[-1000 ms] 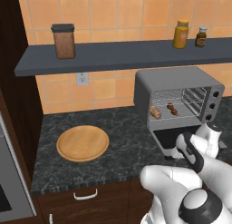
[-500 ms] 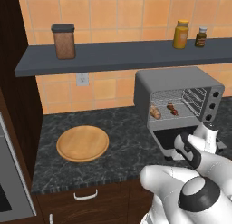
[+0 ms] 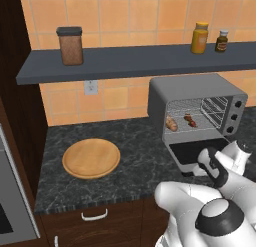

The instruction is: Pick up the kebab skewer and baguette bread, and place them inside the toaster oven. Close the toaster oven door and start by setting the timer.

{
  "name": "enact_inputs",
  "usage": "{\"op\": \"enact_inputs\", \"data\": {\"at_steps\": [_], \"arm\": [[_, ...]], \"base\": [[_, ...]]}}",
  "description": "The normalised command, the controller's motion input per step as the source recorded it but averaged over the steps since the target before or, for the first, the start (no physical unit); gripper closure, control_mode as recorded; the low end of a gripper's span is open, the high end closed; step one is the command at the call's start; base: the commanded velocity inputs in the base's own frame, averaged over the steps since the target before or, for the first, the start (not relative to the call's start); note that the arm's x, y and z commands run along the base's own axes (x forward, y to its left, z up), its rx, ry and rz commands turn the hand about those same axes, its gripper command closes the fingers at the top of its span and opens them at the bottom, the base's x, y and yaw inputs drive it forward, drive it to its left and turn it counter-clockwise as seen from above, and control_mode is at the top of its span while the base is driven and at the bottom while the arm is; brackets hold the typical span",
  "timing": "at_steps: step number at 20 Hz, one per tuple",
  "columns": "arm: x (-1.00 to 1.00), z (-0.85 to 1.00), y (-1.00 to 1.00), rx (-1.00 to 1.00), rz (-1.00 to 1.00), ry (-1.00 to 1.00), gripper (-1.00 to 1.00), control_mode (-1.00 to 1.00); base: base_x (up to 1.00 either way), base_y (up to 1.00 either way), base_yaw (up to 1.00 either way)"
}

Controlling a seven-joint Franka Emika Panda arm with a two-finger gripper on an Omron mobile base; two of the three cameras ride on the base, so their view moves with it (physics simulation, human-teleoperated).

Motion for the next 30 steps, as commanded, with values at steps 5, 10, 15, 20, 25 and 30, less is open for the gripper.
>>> {"op": "enact_inputs", "data": {"at_steps": [5,10,15,20,25,30], "arm": [[0.06,-0.27,0.55,0.00,0.00,-0.24,-1.00,-1.00],[0.14,-0.02,0.54,-0.01,0.00,-0.16,-1.00,-1.00],[0.17,0.02,0.51,-0.07,-0.05,-0.14,-1.00,-1.00],[0.34,0.17,0.43,-0.08,-0.07,-0.13,-1.00,-1.00],[0.44,0.31,0.37,-0.07,-0.08,-0.11,-1.00,-1.00],[0.54,0.23,0.44,-0.06,-0.07,-0.07,-1.00,-1.00]], "base": [[0.00,0.00,0.00],[0.00,0.00,0.00],[0.00,0.00,0.00],[0.00,0.00,0.00],[0.00,0.00,0.00],[0.00,0.00,0.00]]}}
